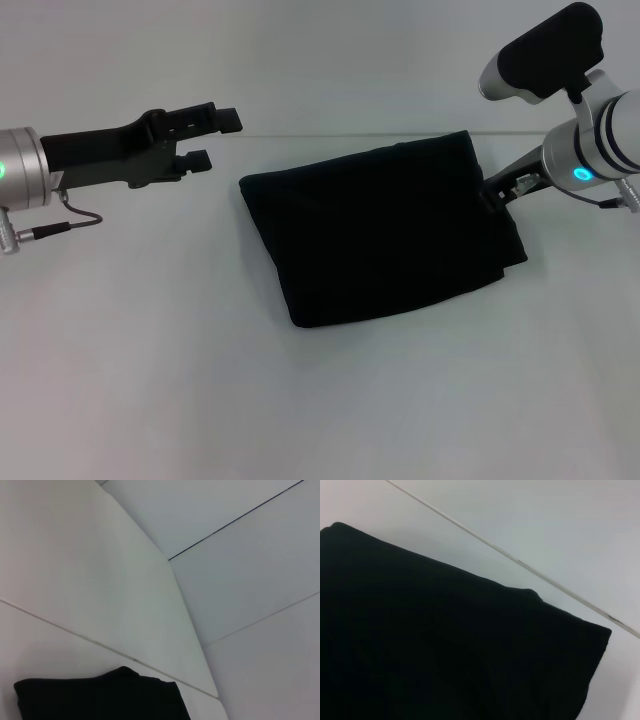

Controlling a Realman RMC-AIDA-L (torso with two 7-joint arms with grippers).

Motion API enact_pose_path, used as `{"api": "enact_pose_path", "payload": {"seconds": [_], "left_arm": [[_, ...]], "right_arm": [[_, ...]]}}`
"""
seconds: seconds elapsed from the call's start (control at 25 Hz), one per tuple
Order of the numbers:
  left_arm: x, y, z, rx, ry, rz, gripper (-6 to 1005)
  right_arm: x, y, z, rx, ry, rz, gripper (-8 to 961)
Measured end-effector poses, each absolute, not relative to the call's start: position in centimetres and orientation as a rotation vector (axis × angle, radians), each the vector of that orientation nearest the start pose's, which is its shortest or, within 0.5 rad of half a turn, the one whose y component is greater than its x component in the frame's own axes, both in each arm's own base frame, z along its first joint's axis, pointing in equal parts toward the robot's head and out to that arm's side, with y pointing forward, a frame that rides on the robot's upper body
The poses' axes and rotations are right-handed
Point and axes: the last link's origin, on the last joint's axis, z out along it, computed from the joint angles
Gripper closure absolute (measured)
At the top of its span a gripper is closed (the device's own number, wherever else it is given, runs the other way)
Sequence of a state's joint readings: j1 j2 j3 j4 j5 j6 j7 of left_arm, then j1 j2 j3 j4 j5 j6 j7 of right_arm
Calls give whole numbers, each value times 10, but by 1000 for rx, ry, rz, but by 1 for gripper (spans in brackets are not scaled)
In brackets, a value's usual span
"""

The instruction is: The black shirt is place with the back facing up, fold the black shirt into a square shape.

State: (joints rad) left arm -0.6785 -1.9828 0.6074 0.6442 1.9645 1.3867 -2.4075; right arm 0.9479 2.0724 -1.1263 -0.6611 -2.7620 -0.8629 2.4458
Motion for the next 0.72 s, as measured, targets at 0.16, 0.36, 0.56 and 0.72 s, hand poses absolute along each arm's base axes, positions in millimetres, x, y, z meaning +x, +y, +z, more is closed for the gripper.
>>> {"api": "enact_pose_path", "payload": {"seconds": [0.16, 0.36, 0.56, 0.72], "left_arm": [[-240, 404, 55, -2124, -1780, -964, 69], [-241, 403, 54, -2116, -1784, -969, 68], [-242, 403, 56, -2112, -1779, -980, 67], [-242, 402, 57, -2122, -1774, -974, 67]], "right_arm": [[197, 468, -18, -2283, 792, -294, 774], [204, 472, -16, -2236, 838, -290, 765], [211, 483, 24, -2091, 1051, -110, 666], [205, 481, 56, -2101, 1267, 155, 502]]}}
